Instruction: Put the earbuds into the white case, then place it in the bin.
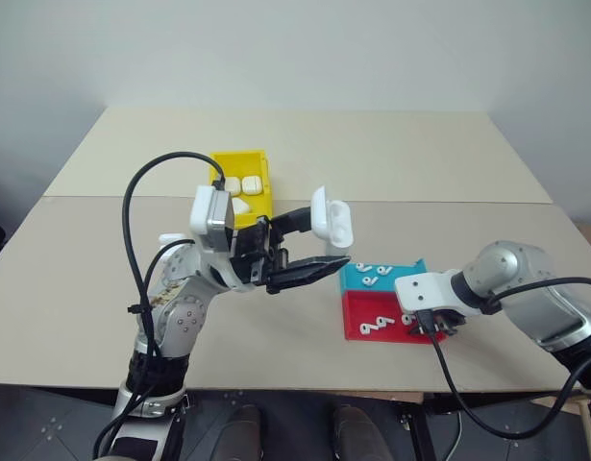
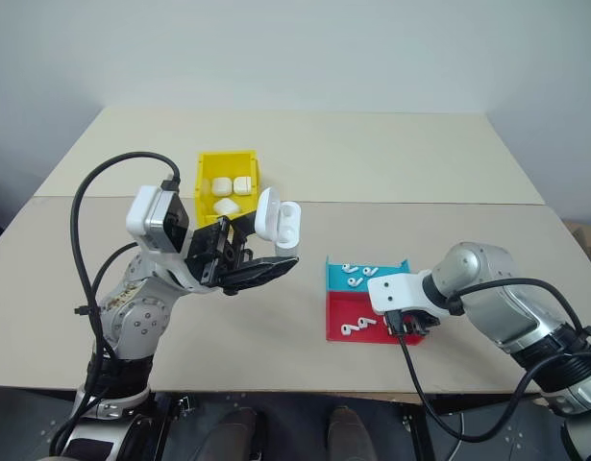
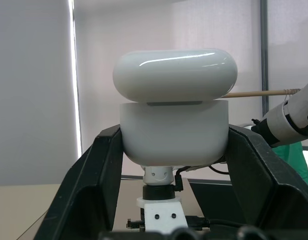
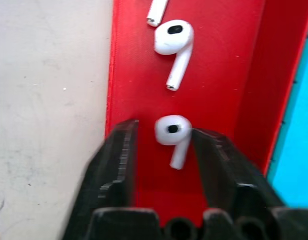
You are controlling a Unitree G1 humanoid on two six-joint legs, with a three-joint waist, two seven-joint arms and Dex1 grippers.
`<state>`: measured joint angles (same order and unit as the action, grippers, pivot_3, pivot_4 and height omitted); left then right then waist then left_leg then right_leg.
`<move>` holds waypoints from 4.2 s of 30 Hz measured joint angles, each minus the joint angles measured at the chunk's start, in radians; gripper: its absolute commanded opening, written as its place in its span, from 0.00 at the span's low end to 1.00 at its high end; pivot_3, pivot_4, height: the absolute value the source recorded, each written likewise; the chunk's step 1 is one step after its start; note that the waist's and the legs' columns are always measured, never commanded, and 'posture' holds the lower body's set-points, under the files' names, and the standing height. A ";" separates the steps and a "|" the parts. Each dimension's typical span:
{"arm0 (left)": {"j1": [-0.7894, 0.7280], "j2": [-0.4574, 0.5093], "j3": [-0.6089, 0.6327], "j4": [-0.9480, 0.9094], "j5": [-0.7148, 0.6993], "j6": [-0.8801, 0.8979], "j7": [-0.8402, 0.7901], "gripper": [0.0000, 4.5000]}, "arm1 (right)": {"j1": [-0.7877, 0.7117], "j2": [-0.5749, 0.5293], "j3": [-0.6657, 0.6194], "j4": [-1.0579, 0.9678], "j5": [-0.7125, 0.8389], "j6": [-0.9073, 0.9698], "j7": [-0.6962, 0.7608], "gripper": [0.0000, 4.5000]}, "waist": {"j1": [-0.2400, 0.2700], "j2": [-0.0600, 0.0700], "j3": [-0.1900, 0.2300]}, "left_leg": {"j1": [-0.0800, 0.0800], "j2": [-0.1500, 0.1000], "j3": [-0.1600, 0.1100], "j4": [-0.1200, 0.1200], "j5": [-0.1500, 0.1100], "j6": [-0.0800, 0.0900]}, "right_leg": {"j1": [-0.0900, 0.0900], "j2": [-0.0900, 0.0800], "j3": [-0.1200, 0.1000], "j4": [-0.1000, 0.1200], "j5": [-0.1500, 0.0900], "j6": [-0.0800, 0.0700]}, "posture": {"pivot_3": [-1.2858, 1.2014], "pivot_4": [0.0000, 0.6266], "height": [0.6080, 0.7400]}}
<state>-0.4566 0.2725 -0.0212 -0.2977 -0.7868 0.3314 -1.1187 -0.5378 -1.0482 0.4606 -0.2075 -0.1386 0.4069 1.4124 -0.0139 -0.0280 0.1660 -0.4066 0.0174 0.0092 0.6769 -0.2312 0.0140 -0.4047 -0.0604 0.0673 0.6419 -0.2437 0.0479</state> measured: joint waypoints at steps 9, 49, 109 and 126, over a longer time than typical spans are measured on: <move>0.000 0.000 0.000 0.000 -0.001 0.000 0.005 0.61 | 0.012 0.000 -0.015 -0.001 -0.001 -0.001 -0.001 0.14 | 0.000 0.000 0.000 | 0.000 0.000 0.000 0.000 0.000 0.000 | 0.000 0.000 0.000 0.000 0.000 0.000 | 0.52 0.24 1.00; -0.134 -0.045 -0.020 0.178 -0.003 0.021 -0.100 0.61 | 0.017 0.493 -0.707 -0.540 1.182 0.389 -0.976 0.14 | -0.001 0.001 0.000 | -0.002 0.000 -0.003 -0.001 0.000 0.000 | 0.000 0.000 -0.001 -0.001 0.000 0.000 | 0.52 0.24 1.00; -0.033 -0.026 0.005 0.076 0.059 -0.066 0.012 0.61 | -0.517 0.275 0.127 0.910 -0.065 -0.815 0.068 0.51 | -0.015 0.002 0.002 | -0.001 0.000 0.001 -0.003 0.000 0.001 | -0.002 -0.001 0.001 -0.002 0.000 -0.001 | 0.52 0.24 1.00; -0.015 0.001 0.010 0.034 0.059 -0.068 0.050 0.61 | -0.624 0.410 0.133 1.167 -0.234 -0.986 0.013 0.51 | -0.026 0.002 0.002 | 0.001 0.000 -0.001 -0.003 0.000 0.000 | -0.002 -0.001 0.001 0.000 0.001 -0.001 | 0.52 0.24 1.00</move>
<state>-0.4718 0.2731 -0.0108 -0.2632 -0.7274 0.2636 -1.0685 -1.1617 -0.6385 0.5937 0.9591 -0.3728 -0.5795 1.4251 -0.0396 -0.0260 0.1680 -0.4061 0.0175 0.0086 0.6741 -0.2315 0.0142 -0.4063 -0.0618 0.0681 0.6418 -0.2429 0.0465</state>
